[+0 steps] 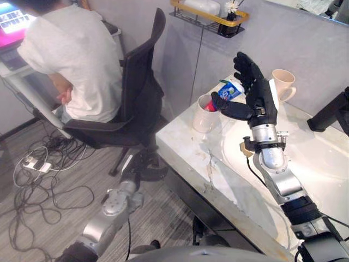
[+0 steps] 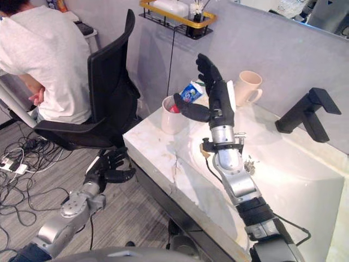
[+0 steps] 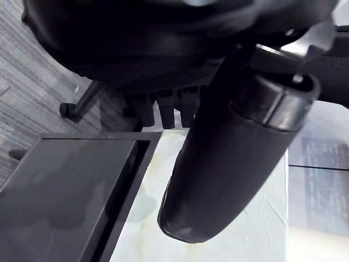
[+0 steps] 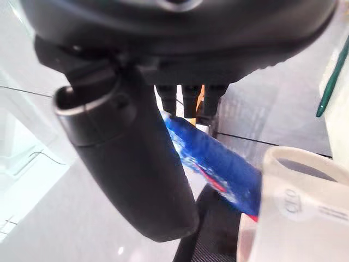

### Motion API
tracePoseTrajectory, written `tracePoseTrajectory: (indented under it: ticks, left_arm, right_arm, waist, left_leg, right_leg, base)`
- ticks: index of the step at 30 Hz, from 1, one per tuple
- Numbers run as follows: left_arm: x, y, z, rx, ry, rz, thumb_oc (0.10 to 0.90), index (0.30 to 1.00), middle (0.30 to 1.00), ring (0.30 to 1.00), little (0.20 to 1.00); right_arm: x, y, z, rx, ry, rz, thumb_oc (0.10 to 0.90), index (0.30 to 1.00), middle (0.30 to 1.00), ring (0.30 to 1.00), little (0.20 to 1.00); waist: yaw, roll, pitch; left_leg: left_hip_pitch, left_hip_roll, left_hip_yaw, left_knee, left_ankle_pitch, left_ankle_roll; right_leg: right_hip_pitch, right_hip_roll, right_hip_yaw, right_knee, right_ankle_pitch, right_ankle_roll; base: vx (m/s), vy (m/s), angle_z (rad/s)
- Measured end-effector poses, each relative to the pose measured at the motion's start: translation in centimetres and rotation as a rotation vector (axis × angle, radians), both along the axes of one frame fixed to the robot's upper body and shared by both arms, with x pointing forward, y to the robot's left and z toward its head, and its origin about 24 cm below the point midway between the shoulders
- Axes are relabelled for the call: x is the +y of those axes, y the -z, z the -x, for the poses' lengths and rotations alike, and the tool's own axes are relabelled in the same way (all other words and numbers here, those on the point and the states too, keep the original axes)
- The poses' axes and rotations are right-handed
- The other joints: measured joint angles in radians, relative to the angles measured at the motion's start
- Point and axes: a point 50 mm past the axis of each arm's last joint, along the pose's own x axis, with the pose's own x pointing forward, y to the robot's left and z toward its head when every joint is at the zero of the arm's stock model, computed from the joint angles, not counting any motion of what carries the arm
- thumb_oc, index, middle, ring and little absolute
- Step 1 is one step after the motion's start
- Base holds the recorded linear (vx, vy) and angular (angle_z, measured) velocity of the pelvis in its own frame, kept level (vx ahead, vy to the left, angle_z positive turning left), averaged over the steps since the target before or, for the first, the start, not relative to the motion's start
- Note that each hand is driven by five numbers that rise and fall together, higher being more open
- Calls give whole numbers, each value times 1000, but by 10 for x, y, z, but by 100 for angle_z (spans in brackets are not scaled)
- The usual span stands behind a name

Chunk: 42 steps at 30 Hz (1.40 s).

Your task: Organize the bathroom.

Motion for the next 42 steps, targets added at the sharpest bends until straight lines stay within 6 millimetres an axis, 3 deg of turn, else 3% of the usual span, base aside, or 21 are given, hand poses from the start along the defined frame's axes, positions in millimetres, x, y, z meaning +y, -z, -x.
tracePoseTrajectory:
  ticks: [7,17,19,21,22,24,25,26,27,28,29,32,33,34,35,36,38,39,40,41,42]
  left_arm:
    - [6,0,1,-14,-55,-36,800,900,900,900,900]
    - [27,3,-4,-6,-228,-60,800,900,900,900,900]
    - [30,4,-5,-2,-261,-68,800,900,900,900,900]
    - [30,2,-7,-11,-267,-70,800,900,900,900,900]
    - [33,0,-9,-21,-287,-75,800,900,900,900,900]
    - [42,-2,-11,-39,-319,-108,800,900,900,900,900]
    - [46,-1,-13,-38,-352,-110,800,900,900,900,900]
    - [47,-2,-15,-47,-370,-106,800,900,900,900,900]
    - [49,-4,-18,-70,-397,-96,800,900,900,900,900]
    - [51,-5,-19,-86,-416,-100,800,900,900,900,900]
    - [59,-9,-18,-112,-480,-106,800,900,900,900,900]
    - [84,-7,-9,-133,-616,-139,800,900,900,900,900]
    - [90,-5,-4,-132,-651,-145,800,900,900,900,900]
    - [97,0,0,-122,-697,-165,800,900,900,900,900]
    - [113,8,9,-77,-801,-210,800,900,900,900,900]
    - [119,9,15,-69,-844,-232,800,900,900,900,900]
    - [126,8,21,-80,-903,-242,800,900,900,900,900]
    - [137,7,32,-90,-982,-265,800,900,900,900,900]
    - [140,10,36,-77,-1031,-262,800,900,900,900,900]
    - [140,10,36,-77,-1031,-262,800,900,900,900,900]
    - [147,15,43,-60,-1069,-292,800,900,900,900,900]
  right_arm:
    - [-13,-16,22,-77,31,-102,800,900,900,900,900]
    - [-37,13,40,41,128,-223,800,900,900,900,900]
    - [-44,15,44,41,195,-243,800,900,900,900,900]
    - [-56,9,51,-2,269,-226,800,900,900,900,900]
    - [-63,0,56,-65,328,-236,800,900,900,900,900]
    - [-78,-8,63,-132,430,-267,800,900,900,900,900]
    - [-86,-14,67,-183,496,-277,800,900,900,900,900]
    - [-94,-20,72,-235,546,-280,800,900,900,900,900]
    - [-105,-31,79,-314,628,-261,800,900,900,900,900]
    - [-111,-36,83,-352,670,-257,800,900,900,900,900]
    - [-118,-41,89,-404,727,-269,800,900,900,900,900]
    - [-129,-46,101,-486,807,-325,800,900,900,900,900]
    - [-133,-43,102,-487,825,-339,800,900,900,900,900]
    - [-137,-38,101,-467,843,-372,800,900,900,900,900]
    - [-146,-23,98,-404,890,-458,800,900,900,900,900]
    - [-151,-15,98,-379,936,-506,800,900,900,900,900]
    - [-161,-5,101,-366,1029,-596,800,900,900,900,900]
    - [-166,9,100,-317,1098,-647,800,900,900,900,900]
    - [-168,23,105,-261,1153,-671,800,900,900,900,900]
    - [-168,23,105,-261,1153,-671,800,900,900,900,900]
    - [-172,48,115,-178,1263,-674,800,900,900,900,900]
  waist:
    - [-13,-13,1]
    - [-99,-29,6]
    - [-117,-30,7]
    - [-120,-35,10]
    - [-124,-26,22]
    - [-139,-31,35]
    - [-135,-13,45]
    - [-137,-2,52]
    - [-129,40,76]
    - [-128,54,82]
    - [-112,56,83]
    - [-82,41,75]
    - [-63,34,72]
    - [-46,17,70]
    - [-41,-22,62]
    - [-34,-39,40]
    - [-20,-43,35]
    - [-9,-26,32]
    - [-18,-28,30]
    - [-18,-28,30]
    - [-13,-53,-6]
  left_leg:
    - [8,-14,34,2,-7,10]
    - [9,-44,80,2,-15,31]
    - [13,-48,96,1,-17,39]
    - [7,-61,107,4,-15,46]
    - [-1,-54,128,4,-9,54]
    - [-1,-48,150,3,-3,66]
    - [-4,-30,170,0,-2,73]
    - [-8,-9,187,4,2,73]
    - [-11,31,202,4,7,68]
    - [-15,47,214,5,10,64]
    - [-17,60,246,6,12,61]
    - [-14,79,333,13,9,47]
    - [-9,83,354,22,4,39]
    - [-9,79,383,56,-6,22]
    - [-51,100,390,155,-48,19]
    - [-79,82,376,147,-64,19]
    - [-114,25,344,42,-44,37]
    - [-120,35,357,-5,68,63]
    - [-109,56,364,-3,74,60]
    - [-109,56,364,-3,74,60]
    - [-109,68,384,-2,74,32]
  right_leg:
    - [-9,-5,37,0,11,12]
    - [-32,-20,86,1,39,46]
    - [-36,-23,90,1,58,74]
    - [-49,-29,91,1,79,74]
    - [-70,-23,87,1,124,124]
    - [-77,-19,54,1,158,109]
    - [-93,-15,-4,45,110,138]
    - [-112,-8,-48,130,51,123]
    - [-124,0,-96,257,-31,93]
    - [-120,-4,-118,315,-72,95]
    - [-105,-21,-156,380,-144,97]
    - [-16,-44,-208,388,-270,90]
    - [0,-46,-215,369,-277,76]
    - [25,-20,-228,304,-260,10]
    - [81,13,-189,187,-233,-40]
    - [90,13,-154,126,-226,-48]
    - [89,42,-112,41,-157,-59]
    - [90,77,-93,0,-150,-36]
    - [113,68,-184,0,-196,-38]
    - [113,68,-184,0,-196,-38]
    - [122,42,-189,-2,-200,-20]
  base:
    - [-80,50,-14]
    - [-85,56,-17]
    - [-99,60,-17]
    - [-140,49,-21]
    - [-144,29,-33]
    - [-195,37,-30]
    - [-210,35,-32]
    - [-269,39,-48]
    - [-175,21,-43]
    - [-230,30,-63]
    - [-149,23,-68]
    - [-162,-23,-82]
    - [-52,-32,-96]
    - [-39,-41,-112]
    - [-93,-80,-103]
    - [-172,-124,-96]
    - [-136,-132,-101]
    - [-141,-164,-106]
    - [-158,-164,-78]
    - [-138,-102,-33]
    - [-135,-75,-32]
